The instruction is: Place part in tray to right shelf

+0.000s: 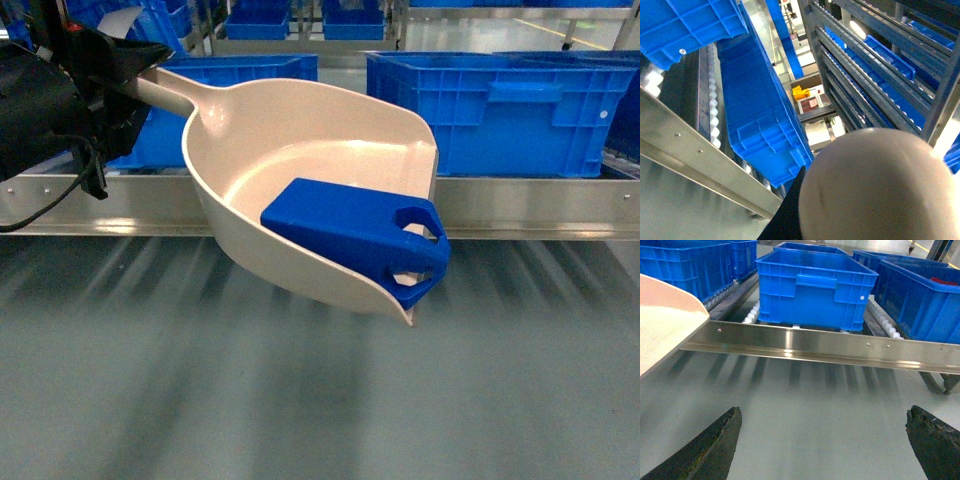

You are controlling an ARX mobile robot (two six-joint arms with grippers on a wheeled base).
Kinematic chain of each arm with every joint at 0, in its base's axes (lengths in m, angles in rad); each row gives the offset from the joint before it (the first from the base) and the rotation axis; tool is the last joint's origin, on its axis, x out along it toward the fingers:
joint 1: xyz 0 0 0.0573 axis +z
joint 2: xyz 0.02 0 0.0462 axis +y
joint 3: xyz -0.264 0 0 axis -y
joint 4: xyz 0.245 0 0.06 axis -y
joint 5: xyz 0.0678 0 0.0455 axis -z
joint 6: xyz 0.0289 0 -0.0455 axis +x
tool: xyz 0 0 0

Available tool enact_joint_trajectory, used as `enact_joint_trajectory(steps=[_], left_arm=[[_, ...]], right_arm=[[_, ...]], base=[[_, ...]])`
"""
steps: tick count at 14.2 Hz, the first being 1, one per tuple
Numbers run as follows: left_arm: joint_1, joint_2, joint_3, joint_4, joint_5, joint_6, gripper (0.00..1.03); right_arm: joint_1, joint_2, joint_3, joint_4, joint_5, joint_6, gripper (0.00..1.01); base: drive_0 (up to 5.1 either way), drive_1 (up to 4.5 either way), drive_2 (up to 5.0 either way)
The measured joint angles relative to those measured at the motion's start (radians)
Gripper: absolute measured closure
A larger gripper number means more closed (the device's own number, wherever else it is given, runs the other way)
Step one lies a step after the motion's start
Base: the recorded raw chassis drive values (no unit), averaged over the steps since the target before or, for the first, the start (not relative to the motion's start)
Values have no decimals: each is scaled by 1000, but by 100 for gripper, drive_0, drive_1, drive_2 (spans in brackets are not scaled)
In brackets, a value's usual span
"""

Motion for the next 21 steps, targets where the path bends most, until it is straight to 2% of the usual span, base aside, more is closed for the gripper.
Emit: enact_joint_trajectory(steps=[11, 14, 21], left_arm=[[7, 0, 1, 8, -8, 0, 89], [-9, 0, 1, 8, 5, 0, 89], [2, 0, 1, 7, -3, 0, 89]], right_arm=[[0, 0, 0, 0, -3, 0, 3], [0, 4, 0, 2, 2, 0, 3], [0, 2, 0, 1, 0, 0, 3]], base=[[26, 451, -398], [26, 451, -398], [31, 31, 31]])
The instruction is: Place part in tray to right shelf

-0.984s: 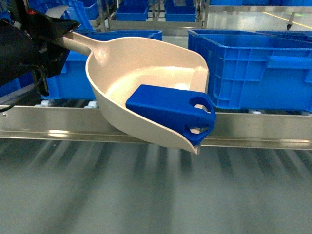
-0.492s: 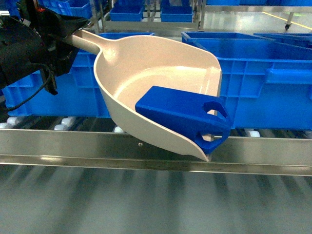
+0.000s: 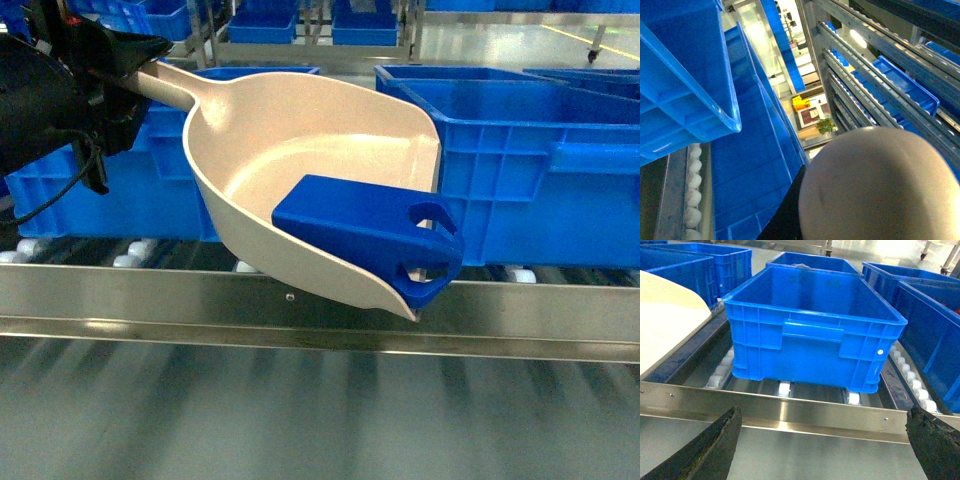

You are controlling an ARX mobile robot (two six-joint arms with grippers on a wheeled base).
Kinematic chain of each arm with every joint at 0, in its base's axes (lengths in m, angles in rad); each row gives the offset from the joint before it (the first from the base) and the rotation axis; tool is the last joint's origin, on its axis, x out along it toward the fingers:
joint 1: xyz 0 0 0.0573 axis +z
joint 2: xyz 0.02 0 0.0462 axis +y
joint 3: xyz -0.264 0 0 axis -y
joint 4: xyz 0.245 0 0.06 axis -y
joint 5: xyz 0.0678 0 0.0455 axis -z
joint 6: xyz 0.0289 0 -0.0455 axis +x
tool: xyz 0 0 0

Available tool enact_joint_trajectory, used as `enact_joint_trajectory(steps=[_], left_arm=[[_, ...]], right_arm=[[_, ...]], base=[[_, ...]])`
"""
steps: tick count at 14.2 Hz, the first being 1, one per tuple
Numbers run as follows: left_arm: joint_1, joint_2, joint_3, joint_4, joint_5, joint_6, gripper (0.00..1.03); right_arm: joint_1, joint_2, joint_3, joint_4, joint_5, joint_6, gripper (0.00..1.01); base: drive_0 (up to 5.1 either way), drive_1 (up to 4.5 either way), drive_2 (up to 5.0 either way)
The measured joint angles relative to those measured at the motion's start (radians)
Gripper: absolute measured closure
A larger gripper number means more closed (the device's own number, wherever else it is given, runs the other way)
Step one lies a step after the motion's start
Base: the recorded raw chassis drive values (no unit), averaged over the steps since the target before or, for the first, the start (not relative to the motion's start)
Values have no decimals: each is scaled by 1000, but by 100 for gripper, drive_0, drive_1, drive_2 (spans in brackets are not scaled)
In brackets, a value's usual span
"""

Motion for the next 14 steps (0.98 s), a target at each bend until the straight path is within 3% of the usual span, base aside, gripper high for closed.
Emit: enact_joint_trajectory(steps=[14], left_arm=[[0, 0, 0, 0, 0, 0, 89]], right_arm=[[0, 0, 0, 0, 0, 0, 3]], base=[[2, 2, 2]])
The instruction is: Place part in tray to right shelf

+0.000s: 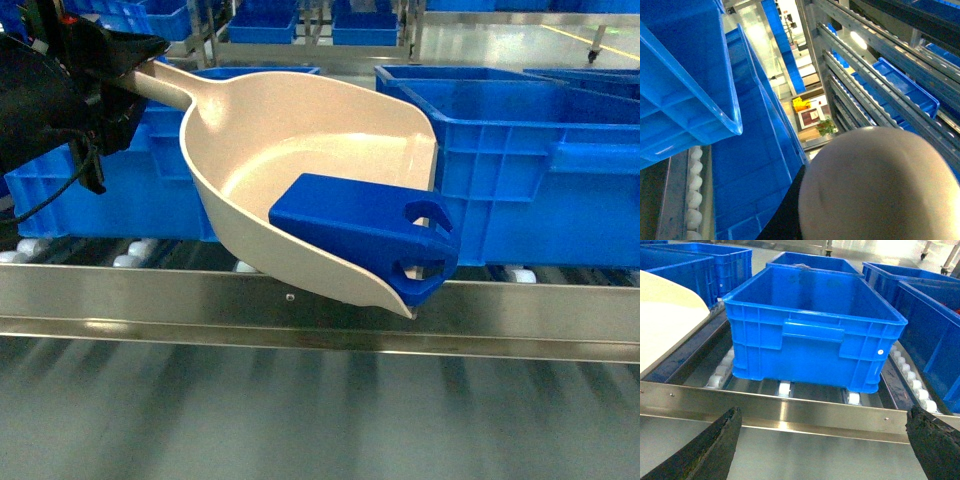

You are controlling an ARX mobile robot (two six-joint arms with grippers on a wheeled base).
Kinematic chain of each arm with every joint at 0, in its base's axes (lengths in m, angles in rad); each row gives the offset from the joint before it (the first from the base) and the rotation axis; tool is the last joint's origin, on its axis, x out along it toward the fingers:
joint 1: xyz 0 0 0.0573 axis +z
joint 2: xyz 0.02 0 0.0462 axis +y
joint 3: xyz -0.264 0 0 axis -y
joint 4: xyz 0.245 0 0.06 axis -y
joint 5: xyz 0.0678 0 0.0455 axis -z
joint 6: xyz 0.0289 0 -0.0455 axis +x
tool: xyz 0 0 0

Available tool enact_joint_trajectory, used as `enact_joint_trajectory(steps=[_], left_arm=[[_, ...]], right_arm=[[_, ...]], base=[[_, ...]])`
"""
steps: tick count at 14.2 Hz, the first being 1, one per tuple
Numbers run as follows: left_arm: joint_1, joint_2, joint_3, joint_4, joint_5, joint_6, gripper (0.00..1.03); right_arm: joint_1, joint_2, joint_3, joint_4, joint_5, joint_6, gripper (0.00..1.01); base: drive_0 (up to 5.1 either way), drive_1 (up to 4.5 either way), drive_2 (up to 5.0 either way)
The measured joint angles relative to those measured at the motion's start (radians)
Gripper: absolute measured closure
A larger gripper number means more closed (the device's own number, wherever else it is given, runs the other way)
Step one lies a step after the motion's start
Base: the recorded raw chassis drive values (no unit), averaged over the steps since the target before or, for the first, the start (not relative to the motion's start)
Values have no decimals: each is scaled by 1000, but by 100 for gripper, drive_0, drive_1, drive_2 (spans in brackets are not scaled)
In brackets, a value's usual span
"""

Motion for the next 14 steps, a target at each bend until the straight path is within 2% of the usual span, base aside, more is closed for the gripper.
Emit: enact_joint_trajectory(steps=[14], left_arm=[[0, 0, 0, 0, 0, 0, 89]], right_arm=[[0, 0, 0, 0, 0, 0, 3]], base=[[0, 0, 0]])
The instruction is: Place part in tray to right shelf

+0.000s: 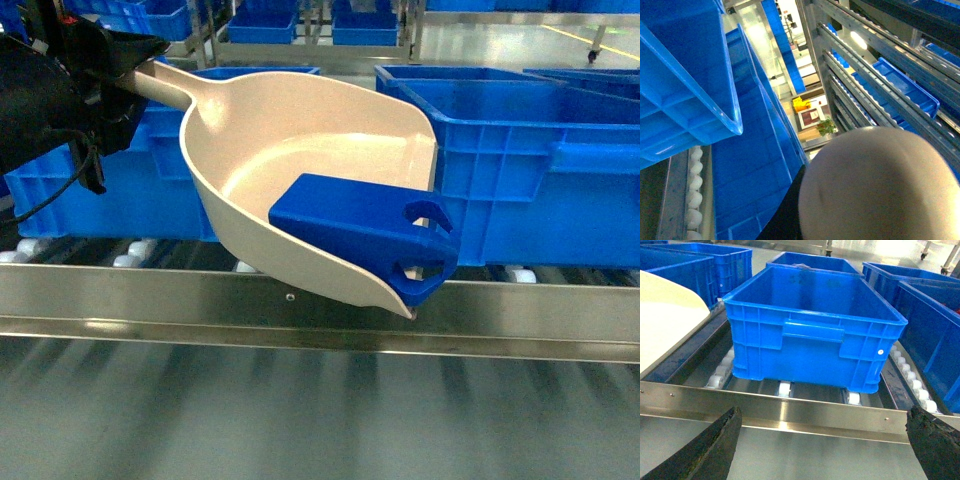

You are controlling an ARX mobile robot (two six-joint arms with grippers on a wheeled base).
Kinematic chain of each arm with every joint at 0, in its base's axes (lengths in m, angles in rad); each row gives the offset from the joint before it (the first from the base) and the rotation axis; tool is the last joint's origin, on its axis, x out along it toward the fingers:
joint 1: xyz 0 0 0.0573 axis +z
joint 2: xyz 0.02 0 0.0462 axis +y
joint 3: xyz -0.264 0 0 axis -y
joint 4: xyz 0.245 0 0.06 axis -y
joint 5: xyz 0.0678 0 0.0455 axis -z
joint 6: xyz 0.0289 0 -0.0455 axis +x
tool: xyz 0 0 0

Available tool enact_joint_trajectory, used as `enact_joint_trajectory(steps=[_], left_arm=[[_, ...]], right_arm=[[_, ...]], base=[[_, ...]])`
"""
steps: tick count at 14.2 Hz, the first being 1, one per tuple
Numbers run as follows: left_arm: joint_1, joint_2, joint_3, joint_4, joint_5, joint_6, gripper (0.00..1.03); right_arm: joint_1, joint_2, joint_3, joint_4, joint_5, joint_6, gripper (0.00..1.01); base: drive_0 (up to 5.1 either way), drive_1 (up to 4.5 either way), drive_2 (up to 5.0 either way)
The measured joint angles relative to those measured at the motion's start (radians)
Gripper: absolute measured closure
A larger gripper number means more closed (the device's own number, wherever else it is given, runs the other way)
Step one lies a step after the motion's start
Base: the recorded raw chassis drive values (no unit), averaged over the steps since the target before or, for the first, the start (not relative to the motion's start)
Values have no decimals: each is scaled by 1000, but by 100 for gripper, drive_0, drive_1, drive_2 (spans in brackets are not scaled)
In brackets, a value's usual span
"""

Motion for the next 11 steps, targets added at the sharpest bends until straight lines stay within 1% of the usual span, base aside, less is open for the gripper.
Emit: enact_joint_trajectory(steps=[6, 7, 8, 9, 11], left_arm=[[0, 0, 0, 0, 0, 0, 89], [-8, -34, 4, -133, -55, 4, 89], [-13, -86, -1, -277, -159, 23, 89], [-13, -121, -1, -295, -166, 27, 89], [-9, -137, -7, -208, -146, 18, 89]], right_arm=[[0, 0, 0, 0, 0, 0, 3], [0, 0, 0, 0, 0, 0, 3], [0, 0, 0, 0, 0, 0, 3], [0, 0, 0, 0, 0, 0, 3], [0, 0, 0, 0, 0, 0, 3]], base=[[0, 0, 0], [0, 0, 0], [0, 0, 0], [0, 0, 0], [0, 0, 0]])
